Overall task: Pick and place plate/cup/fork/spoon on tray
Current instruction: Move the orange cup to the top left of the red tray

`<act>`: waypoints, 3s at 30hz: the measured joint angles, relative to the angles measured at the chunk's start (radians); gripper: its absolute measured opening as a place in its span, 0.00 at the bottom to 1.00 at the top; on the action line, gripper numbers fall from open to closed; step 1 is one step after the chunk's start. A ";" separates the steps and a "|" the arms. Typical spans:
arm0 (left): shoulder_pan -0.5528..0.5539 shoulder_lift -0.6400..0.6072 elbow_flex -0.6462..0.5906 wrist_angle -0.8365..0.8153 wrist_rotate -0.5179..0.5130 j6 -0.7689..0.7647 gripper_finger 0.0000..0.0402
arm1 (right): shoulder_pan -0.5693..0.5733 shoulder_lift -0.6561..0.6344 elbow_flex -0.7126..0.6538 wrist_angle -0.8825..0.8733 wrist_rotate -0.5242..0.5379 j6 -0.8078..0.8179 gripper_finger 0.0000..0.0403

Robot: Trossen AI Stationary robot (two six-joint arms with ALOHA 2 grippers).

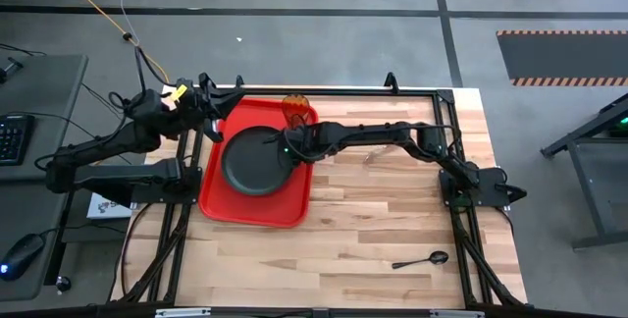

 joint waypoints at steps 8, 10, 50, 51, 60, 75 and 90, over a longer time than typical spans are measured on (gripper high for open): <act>0.000 -0.020 0.001 -0.008 0.000 0.015 0.01 | 0.037 -0.037 0.197 -0.326 0.121 -0.288 0.40; 0.000 -0.019 0.001 -0.011 0.000 0.015 0.01 | 0.018 -0.054 0.262 -0.359 0.150 -0.366 0.38; -0.001 -0.019 0.001 -0.010 -0.082 -0.284 0.01 | -0.378 -0.009 0.220 0.009 -0.179 -0.747 0.63; -0.001 -0.019 0.001 -0.010 -0.082 -0.284 0.01 | -0.376 -0.001 0.220 0.011 -0.179 -0.744 0.63; -0.001 -0.022 0.001 0.001 -0.082 -0.308 0.01 | -0.369 0.036 0.220 0.058 -0.174 -0.684 0.41; -0.001 -0.100 0.000 0.179 -0.082 -0.319 0.01 | -0.355 0.041 0.220 0.490 -0.216 -0.546 0.02; -0.001 -0.076 0.000 0.177 -0.086 -0.307 0.01 | -0.302 0.189 0.297 0.654 -0.132 -0.450 0.00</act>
